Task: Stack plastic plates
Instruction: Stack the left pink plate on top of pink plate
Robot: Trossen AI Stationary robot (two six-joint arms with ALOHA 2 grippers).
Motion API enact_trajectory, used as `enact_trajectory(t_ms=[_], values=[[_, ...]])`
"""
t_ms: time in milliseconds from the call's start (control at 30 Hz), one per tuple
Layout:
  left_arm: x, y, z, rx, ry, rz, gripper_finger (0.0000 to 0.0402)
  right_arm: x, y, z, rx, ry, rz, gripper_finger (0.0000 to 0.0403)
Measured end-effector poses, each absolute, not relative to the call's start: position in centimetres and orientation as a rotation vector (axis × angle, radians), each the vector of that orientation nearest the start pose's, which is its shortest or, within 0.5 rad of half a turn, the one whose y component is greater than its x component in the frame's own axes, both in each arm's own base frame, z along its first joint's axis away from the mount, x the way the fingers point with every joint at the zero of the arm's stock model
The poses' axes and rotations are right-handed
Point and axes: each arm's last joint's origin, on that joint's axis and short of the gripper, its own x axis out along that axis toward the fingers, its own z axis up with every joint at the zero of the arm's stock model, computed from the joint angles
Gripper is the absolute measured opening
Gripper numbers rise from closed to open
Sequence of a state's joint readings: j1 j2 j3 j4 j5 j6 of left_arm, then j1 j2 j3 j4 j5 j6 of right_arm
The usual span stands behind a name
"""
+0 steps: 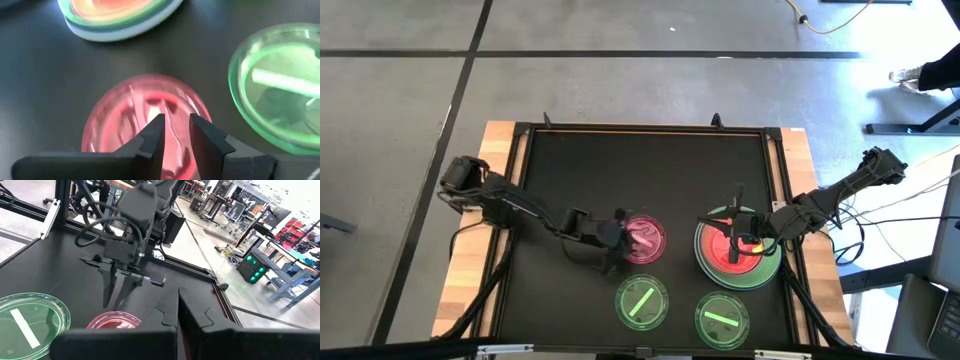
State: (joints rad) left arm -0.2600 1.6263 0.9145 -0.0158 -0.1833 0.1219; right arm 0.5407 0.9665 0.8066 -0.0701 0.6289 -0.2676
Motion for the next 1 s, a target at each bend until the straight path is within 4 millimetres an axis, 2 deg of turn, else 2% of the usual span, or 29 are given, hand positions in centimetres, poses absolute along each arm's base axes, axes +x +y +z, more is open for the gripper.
enact_trajectory(t_ms=[67,200,467,633,1000], values=[[30.7,-8.1,17.8,0.260,0.742,-0.124,0.0083,18.9,9.4,32.1,-0.391,0.198,-0.063,0.0003],[29.3,-8.5,15.4,0.224,0.816,-0.240,0.0083,18.9,9.4,32.2,-0.386,0.190,-0.064,0.0003],[30.1,-8.7,13.4,0.237,0.819,-0.280,0.0083,18.9,9.4,32.2,-0.387,0.190,-0.064,0.0003],[30.9,-8.5,12.6,0.252,0.784,-0.271,0.0083,18.9,9.4,32.1,-0.389,0.192,-0.064,0.0003],[31.3,-8.0,11.4,0.247,0.807,-0.275,0.0082,18.9,9.4,32.1,-0.389,0.192,-0.064,0.0003]])
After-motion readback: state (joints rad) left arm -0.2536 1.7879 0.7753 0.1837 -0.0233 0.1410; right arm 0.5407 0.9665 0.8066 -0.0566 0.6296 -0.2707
